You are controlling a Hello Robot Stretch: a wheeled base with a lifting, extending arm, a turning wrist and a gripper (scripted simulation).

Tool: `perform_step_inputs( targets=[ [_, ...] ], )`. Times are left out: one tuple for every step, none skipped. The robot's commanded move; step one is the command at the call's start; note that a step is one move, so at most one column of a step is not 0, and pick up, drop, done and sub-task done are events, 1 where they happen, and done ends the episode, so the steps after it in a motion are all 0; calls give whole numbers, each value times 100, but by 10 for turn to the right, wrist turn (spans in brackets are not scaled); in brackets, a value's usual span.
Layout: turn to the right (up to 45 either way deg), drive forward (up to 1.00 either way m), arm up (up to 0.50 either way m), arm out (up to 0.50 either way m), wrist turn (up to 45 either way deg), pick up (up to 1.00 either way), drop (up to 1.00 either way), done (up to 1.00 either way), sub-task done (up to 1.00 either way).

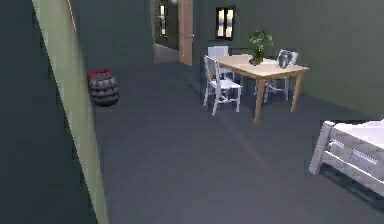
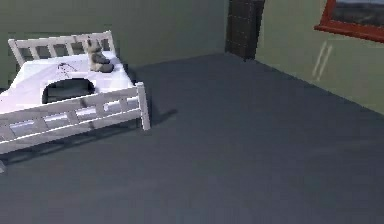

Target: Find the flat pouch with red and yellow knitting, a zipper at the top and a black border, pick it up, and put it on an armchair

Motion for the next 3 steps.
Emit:
perform_step_inputs(
  targets=[
    [0, 65, 0, 0, 0, 0, 0, 0, 0],
    [-60, 0, 0, 0, 0, 0, 0, 0, 0],
    [0, 100, 0, 0, 0, 0, 0, 0, 0]
  ],
)
